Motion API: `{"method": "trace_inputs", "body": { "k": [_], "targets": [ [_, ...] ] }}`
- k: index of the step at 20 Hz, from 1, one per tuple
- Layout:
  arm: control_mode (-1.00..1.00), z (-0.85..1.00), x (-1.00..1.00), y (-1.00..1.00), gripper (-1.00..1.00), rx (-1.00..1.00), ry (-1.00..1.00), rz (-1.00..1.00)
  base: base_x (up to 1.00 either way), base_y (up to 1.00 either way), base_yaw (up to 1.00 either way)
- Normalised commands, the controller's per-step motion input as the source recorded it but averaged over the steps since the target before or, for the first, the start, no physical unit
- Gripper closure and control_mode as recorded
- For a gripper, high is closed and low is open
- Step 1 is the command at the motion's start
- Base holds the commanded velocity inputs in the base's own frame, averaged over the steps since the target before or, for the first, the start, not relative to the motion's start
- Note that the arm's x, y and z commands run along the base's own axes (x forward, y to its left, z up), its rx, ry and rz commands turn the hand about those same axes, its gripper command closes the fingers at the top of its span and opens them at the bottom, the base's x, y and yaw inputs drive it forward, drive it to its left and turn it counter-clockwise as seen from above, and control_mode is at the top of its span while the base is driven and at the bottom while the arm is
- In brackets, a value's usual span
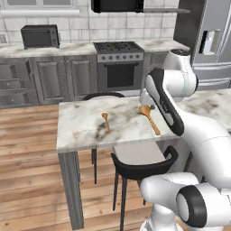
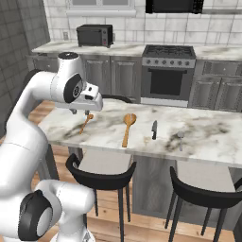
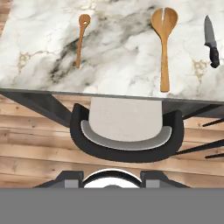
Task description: Pick up the metallic utensils from the counter and place them in the open drawer. Make sure not to pick up any wooden utensils.
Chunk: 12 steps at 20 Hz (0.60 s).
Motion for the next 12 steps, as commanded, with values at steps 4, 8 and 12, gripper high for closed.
{"method": "trace_inputs", "body": {
  "k": [4, 8, 12],
  "targets": [
    [-1.0, -0.03, 0.03, -0.09, -1.0, 0.0, 0.08, -0.01, 0.0, 0.0, 0.0],
    [-1.0, -0.14, 0.0, -0.65, -1.0, 0.0, 0.09, 0.0, 0.0, 0.0, 0.0],
    [-1.0, -0.14, 0.04, -0.9, -1.0, 0.01, 0.07, 0.0, 0.0, 0.0, 0.0]
  ]
}}
